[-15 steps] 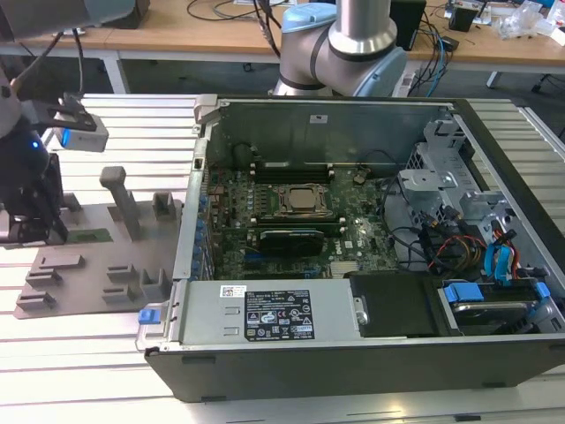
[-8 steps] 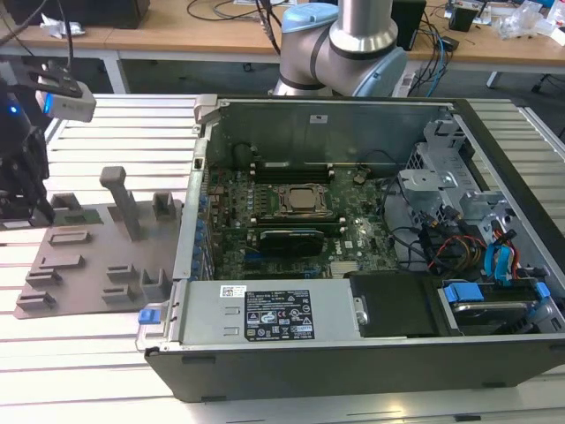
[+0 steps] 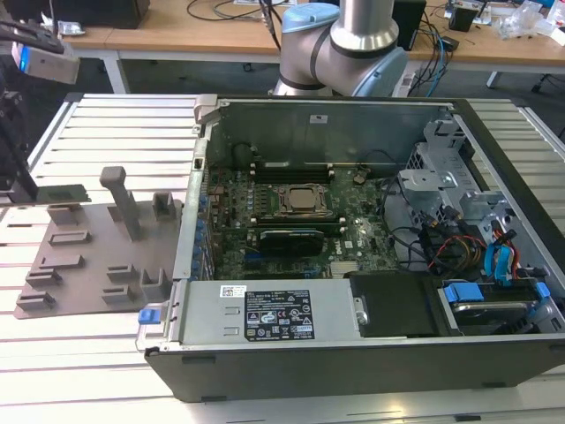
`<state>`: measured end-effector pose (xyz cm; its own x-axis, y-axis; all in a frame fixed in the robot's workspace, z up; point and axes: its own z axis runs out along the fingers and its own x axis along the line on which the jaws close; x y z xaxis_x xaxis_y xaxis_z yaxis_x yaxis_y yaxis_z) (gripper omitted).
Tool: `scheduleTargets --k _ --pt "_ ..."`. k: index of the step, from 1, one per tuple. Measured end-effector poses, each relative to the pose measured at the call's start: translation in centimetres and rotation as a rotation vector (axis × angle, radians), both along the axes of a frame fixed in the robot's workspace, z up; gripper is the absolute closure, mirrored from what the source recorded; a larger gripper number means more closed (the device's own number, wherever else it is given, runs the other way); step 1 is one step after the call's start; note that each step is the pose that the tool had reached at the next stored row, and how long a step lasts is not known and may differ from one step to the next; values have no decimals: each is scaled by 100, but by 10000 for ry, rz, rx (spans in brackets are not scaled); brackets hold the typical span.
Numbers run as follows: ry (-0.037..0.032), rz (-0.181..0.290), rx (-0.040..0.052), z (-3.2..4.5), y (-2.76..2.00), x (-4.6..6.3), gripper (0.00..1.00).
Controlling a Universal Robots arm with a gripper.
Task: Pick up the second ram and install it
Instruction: 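Pick up the second ram and move it above second insertion slot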
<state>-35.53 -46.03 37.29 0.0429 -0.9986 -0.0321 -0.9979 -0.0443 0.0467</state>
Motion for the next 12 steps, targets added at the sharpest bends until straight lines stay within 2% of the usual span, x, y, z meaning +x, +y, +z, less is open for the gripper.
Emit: scheduleTargets --k 1,2,3,5,8,9,12 --pt "-1 0 0 38 0 0 86" --pt "0 0 1 121 0 0 86" --pt "0 0 1 283 0 0 86" --pt "-1 1 4 404 0 0 86" --pt "2 0 -1 406 0 2 86" --pt "1 3 -29 406 -1 20 86" --pt "1 2 -70 401 0 195 86"
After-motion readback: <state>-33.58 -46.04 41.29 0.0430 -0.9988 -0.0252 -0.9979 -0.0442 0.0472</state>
